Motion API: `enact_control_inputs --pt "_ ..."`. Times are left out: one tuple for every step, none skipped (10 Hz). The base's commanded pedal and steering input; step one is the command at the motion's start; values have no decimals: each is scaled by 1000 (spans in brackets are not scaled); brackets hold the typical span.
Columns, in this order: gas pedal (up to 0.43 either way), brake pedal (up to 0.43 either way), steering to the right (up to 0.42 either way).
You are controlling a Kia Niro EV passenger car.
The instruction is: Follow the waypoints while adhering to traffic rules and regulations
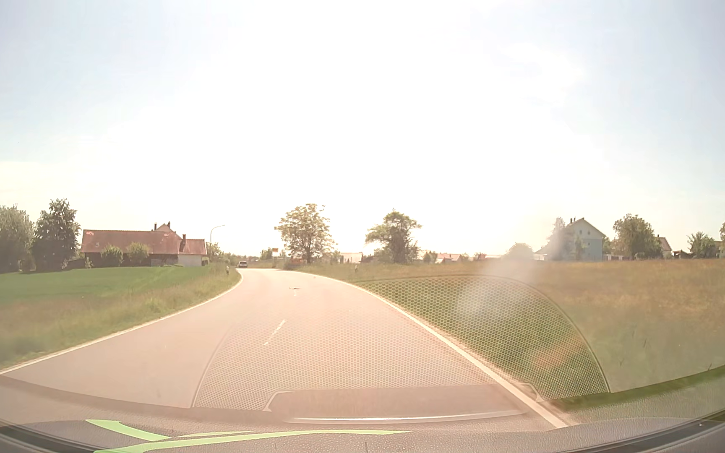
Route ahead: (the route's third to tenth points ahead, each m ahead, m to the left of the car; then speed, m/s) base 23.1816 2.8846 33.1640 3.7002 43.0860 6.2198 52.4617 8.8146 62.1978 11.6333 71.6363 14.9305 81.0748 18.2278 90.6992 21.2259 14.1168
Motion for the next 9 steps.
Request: enact_control_inputs --pt "0 0 -27" --pt "0 0 -27" --pt "0 0 -27" --pt "0 0 -26" --pt "8 0 -25" --pt "8 0 -25" --pt "8 0 -25" --pt "20 0 -25" --pt "20 0 -25"
